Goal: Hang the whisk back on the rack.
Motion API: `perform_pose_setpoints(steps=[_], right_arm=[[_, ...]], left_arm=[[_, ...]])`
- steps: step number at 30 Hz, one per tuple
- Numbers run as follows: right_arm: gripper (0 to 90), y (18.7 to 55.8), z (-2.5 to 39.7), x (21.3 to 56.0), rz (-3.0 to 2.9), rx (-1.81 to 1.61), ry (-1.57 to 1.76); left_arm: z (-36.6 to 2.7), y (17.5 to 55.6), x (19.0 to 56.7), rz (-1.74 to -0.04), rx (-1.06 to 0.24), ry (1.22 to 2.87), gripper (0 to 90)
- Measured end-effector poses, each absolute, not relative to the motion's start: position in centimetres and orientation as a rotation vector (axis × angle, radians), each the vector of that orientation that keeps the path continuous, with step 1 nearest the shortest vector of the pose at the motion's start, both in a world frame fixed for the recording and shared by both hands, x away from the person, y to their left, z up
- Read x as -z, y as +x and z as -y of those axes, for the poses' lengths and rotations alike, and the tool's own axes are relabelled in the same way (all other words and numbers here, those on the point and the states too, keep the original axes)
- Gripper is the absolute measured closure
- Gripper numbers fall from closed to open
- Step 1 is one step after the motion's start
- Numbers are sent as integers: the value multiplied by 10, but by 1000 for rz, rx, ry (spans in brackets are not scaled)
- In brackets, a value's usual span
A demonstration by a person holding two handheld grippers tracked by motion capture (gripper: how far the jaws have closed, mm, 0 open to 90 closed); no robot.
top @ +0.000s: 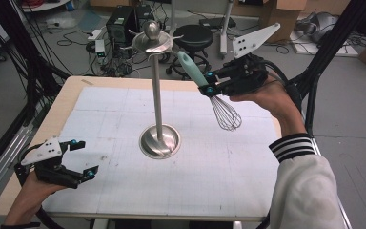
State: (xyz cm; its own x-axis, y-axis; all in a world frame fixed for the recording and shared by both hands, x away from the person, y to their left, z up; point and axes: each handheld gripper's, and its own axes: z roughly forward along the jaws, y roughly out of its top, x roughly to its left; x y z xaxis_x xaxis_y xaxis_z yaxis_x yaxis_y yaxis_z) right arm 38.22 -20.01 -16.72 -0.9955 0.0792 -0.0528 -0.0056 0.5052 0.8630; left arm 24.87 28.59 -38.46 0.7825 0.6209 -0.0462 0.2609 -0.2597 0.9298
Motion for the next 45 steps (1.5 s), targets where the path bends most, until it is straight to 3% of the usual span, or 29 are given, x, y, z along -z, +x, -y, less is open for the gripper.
perform_pose_setpoints(steps=[45], right_arm=[[688, 416, 153, 192, -2650, -1558, 29]], left_arm=[[-286, 249, 384, -661, -384, 1840, 17]])
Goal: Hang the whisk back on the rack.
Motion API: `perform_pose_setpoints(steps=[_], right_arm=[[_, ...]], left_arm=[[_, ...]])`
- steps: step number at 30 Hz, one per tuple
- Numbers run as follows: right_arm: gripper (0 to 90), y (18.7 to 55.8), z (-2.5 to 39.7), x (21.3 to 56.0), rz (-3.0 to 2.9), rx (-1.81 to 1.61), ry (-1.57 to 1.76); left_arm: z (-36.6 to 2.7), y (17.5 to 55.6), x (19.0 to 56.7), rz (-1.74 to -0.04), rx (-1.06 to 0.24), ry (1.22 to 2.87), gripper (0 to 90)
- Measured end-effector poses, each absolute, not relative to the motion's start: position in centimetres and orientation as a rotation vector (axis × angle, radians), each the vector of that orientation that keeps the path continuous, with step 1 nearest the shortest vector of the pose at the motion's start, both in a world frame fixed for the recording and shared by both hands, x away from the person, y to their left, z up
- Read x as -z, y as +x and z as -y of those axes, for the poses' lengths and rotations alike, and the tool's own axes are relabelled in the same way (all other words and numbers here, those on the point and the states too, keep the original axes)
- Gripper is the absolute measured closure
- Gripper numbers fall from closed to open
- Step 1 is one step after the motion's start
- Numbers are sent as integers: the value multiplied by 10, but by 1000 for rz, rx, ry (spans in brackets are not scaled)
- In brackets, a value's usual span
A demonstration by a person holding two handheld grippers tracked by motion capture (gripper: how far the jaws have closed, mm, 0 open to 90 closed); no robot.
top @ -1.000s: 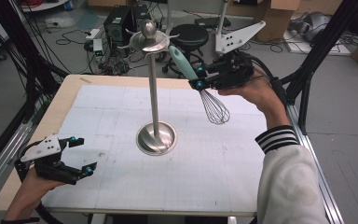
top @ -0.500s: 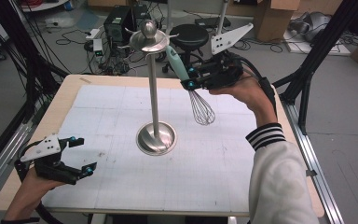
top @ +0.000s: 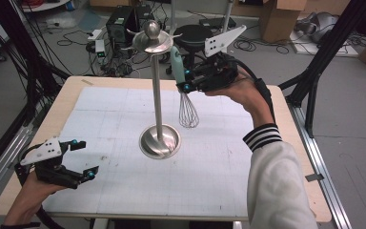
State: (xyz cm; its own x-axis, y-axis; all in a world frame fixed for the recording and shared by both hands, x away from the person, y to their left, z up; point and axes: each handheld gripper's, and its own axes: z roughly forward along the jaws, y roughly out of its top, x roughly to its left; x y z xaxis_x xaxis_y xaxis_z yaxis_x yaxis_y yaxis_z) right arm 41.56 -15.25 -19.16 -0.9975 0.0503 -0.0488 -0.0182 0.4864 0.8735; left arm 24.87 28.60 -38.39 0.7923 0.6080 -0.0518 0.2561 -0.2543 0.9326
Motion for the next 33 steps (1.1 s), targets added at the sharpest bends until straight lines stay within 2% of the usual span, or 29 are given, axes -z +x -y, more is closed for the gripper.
perform_pose_setpoints(steps=[5, 9, 18, 25, 33], right_arm=[[668, 415, 148, 193, -2641, -1551, 33], [607, 415, 148, 194, -2620, -1544, 62], [333, 402, 160, 199, -2591, -1523, 183], [5, 381, 181, 209, -2556, -1456, 292], [5, 355, 220, 224, -2495, -1441, 442]], left_arm=[[-286, 249, 384, -660, -384, 1840, 17], [-286, 248, 384, -662, -384, 1838, 17], [-286, 249, 384, -663, -384, 1843, 17], [-285, 248, 384, -660, -385, 1844, 17], [-281, 249, 383, -662, -386, 1853, 17]])
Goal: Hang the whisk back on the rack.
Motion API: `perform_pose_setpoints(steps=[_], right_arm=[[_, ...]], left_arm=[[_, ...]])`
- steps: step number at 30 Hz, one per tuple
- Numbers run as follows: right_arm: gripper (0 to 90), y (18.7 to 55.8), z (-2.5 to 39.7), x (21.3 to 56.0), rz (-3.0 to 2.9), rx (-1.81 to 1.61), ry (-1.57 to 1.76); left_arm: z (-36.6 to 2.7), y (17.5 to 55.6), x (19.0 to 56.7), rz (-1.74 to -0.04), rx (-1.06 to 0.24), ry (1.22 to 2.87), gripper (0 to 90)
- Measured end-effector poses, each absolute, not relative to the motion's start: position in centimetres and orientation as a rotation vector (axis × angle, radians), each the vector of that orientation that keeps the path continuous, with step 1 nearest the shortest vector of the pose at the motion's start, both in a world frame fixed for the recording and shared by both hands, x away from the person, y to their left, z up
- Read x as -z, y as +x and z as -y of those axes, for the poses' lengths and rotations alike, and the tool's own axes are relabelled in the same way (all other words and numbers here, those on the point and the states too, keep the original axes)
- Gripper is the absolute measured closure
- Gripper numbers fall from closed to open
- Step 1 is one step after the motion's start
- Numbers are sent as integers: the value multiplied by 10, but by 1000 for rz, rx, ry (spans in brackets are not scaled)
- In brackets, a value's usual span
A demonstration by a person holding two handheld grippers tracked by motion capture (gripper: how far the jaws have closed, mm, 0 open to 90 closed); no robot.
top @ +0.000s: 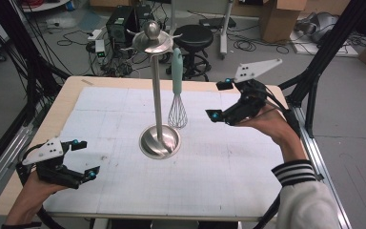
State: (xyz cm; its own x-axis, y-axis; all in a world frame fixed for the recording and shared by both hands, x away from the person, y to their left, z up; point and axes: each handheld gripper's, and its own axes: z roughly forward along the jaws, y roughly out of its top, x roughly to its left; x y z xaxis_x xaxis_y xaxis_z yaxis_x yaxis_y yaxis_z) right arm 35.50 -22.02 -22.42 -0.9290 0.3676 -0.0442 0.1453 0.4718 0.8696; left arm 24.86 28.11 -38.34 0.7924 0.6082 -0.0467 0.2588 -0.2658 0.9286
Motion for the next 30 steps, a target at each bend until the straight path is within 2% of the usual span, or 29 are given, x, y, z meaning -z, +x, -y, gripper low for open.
perform_pose_setpoints(steps=[13, 30], right_arm=[[5, 319, 268, 268, -2458, -1430, 537], [5, 292, 302, 330, -2364, -1462, 673]], left_arm=[[-277, 255, 386, -668, -382, 1864, 17], [-274, 255, 387, -662, -378, 1873, 17]])
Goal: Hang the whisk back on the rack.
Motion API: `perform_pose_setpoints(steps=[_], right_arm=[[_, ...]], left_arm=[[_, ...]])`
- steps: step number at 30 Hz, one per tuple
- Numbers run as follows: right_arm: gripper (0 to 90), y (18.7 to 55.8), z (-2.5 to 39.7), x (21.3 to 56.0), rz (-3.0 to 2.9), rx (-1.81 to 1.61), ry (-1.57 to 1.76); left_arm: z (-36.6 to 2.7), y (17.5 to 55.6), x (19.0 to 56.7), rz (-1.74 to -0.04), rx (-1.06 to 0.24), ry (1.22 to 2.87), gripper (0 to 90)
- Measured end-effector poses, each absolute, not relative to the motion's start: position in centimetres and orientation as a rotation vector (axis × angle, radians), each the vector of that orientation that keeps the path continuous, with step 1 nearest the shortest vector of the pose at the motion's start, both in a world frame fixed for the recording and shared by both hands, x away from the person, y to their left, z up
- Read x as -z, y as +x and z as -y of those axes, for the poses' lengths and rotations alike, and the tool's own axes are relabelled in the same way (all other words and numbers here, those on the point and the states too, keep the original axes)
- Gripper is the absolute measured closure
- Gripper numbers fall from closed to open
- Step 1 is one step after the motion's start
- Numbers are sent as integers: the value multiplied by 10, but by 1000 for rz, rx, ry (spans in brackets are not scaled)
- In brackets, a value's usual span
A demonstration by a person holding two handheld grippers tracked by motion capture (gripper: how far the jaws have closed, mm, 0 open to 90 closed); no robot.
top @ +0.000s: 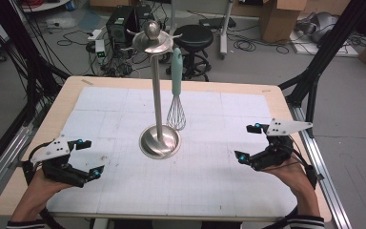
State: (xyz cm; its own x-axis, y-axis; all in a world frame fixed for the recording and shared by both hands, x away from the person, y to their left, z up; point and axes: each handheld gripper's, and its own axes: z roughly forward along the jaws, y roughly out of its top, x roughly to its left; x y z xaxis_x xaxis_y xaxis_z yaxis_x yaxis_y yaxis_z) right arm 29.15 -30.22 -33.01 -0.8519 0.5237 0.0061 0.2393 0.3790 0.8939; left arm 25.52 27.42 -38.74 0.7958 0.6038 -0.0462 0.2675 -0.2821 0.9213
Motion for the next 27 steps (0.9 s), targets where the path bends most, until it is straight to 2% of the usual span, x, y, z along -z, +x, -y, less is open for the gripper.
perform_pose_setpoints(steps=[17, 27], right_arm=[[5, 274, 310, 377, -2305, -1525, 745], [5, 277, 313, 387, -2315, -1488, 795]], left_arm=[[-278, 254, 393, -670, -365, 1870, 17], [-279, 254, 392, -665, -367, 1866, 17]])
